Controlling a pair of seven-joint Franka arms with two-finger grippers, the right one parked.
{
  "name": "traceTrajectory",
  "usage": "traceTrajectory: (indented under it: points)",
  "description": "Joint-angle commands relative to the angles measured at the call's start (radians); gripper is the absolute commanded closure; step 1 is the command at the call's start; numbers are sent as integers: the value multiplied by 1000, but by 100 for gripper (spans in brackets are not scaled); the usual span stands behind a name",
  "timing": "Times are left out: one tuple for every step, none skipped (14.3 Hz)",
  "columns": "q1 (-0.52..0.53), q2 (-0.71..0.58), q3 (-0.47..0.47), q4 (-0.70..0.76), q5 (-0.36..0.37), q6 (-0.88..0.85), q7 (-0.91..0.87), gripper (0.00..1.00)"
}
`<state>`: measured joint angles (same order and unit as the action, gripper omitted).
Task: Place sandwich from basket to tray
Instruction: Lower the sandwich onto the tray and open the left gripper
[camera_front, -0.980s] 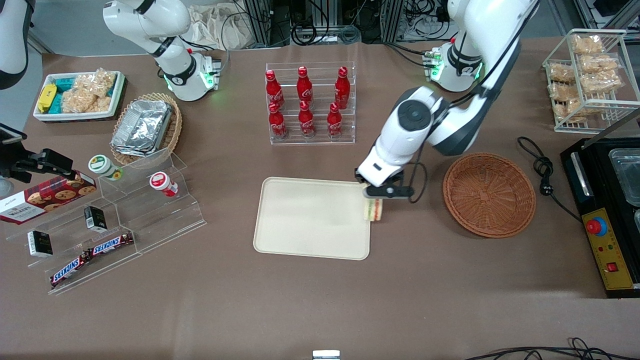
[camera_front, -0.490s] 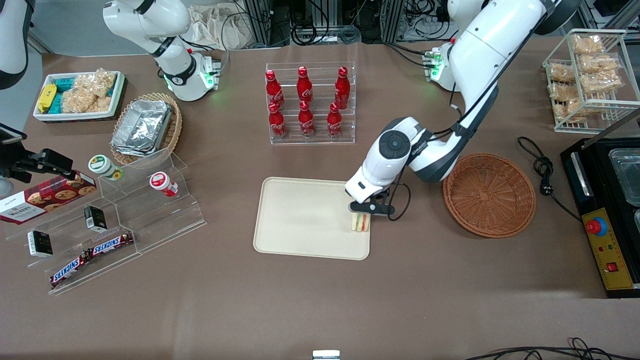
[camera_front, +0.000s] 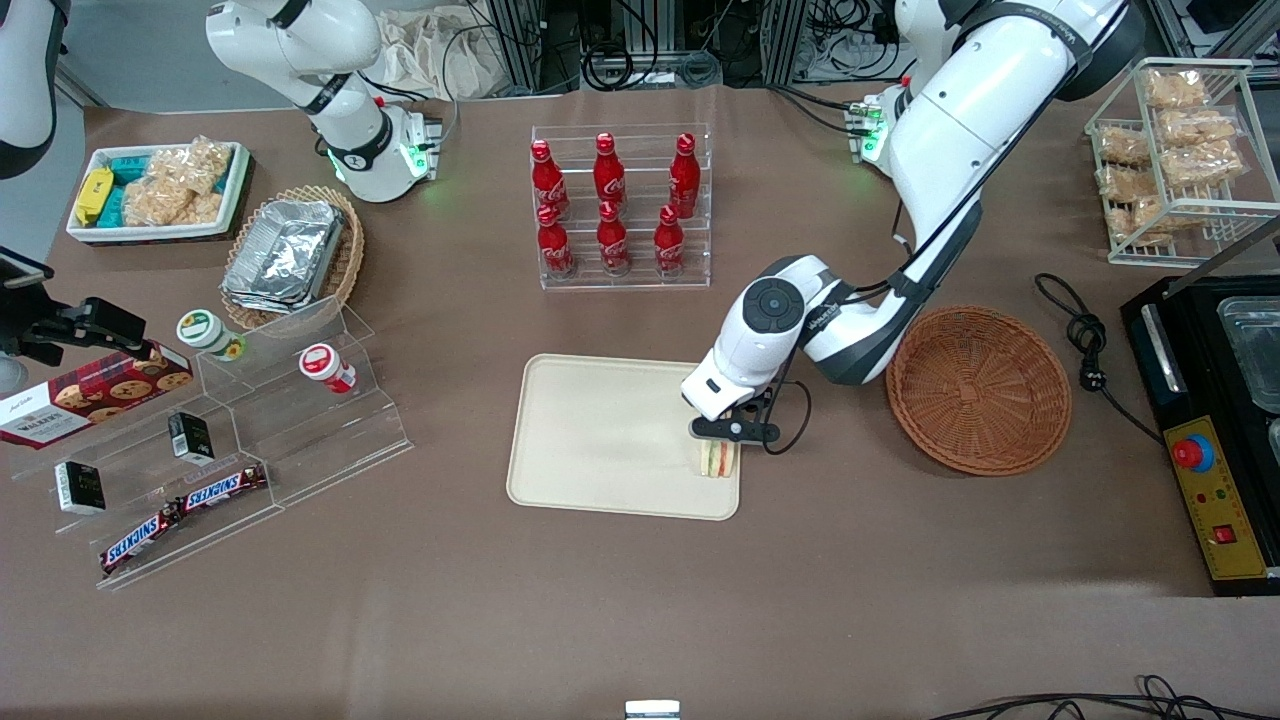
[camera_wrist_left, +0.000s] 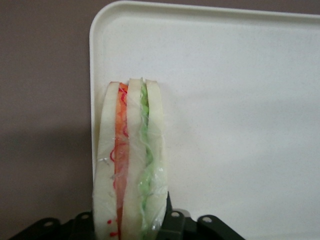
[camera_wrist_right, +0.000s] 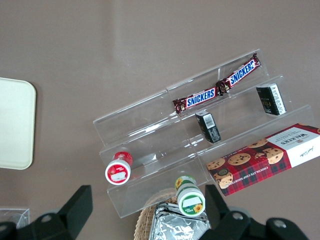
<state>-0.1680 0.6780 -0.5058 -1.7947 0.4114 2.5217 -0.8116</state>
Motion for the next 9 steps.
traceTrajectory:
  points:
    - [-4, -38, 4, 21, 18, 0, -73, 0]
    - [-2, -76, 6, 21, 18, -9, -119, 0]
    - [4, -119, 6, 18, 17, -32, -138, 0]
    - [33, -159, 3, 20, 17, -85, -135, 0]
    - [42, -196, 1, 24, 17, -128, -133, 0]
    - [44, -228, 1, 40, 9, -151, -132, 0]
    - [63, -257, 3, 44, 0, -176, -130, 0]
    - [96, -287, -2, 49, -22, -210, -120, 0]
    - [107, -314, -3, 54, -48, -243, -98, 0]
